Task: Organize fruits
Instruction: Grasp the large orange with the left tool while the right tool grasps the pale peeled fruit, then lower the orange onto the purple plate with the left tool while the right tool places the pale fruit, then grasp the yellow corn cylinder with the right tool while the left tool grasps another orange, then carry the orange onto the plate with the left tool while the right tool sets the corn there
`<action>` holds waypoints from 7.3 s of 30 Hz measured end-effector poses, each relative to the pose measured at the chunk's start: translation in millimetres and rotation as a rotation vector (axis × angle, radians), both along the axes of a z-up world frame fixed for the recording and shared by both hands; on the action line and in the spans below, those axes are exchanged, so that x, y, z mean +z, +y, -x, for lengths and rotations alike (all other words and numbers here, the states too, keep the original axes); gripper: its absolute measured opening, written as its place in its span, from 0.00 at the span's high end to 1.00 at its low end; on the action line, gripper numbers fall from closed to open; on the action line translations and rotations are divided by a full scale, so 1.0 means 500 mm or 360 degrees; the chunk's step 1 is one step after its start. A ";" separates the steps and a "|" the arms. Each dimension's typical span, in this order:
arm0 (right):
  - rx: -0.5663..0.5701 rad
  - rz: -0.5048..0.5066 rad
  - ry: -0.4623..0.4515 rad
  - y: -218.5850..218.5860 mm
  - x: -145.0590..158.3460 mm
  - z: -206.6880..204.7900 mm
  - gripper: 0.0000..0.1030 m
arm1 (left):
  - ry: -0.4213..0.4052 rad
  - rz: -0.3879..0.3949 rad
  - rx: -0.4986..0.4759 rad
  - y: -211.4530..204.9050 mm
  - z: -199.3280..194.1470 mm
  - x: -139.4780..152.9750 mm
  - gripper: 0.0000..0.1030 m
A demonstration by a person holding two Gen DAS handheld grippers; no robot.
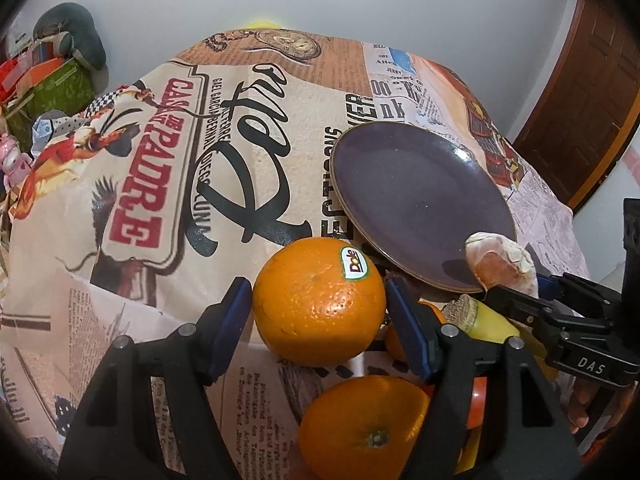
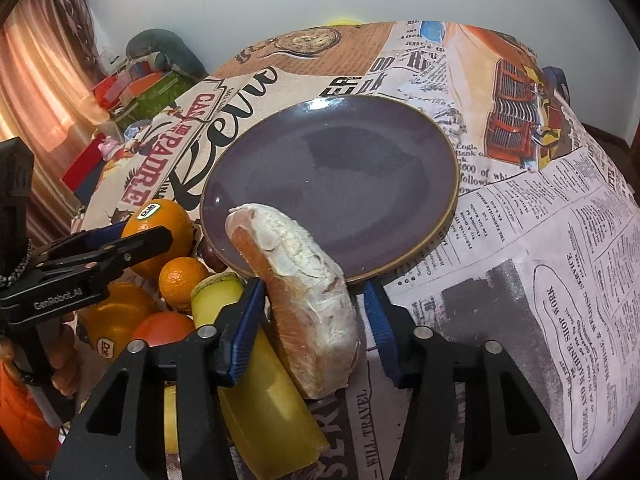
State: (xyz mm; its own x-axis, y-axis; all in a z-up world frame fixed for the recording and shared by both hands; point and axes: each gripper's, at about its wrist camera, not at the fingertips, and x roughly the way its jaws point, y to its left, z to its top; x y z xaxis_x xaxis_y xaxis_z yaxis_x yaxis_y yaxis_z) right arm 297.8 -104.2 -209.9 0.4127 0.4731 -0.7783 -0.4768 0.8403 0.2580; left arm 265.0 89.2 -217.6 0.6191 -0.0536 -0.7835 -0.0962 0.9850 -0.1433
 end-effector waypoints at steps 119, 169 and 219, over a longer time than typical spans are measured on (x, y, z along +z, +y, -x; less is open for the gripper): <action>-0.0020 0.0088 -0.0398 -0.029 0.178 0.022 0.53 | -0.0239 -0.0245 -0.0088 -0.079 0.024 0.220 0.21; 0.0072 0.0216 -0.0122 -0.086 0.014 0.146 0.63 | 0.0156 -0.0087 -0.0114 -0.067 0.135 0.015 0.38; -0.0040 0.0095 -0.0218 -0.102 0.104 0.086 0.67 | -0.0113 -0.0087 -0.0099 -0.085 0.117 0.149 0.38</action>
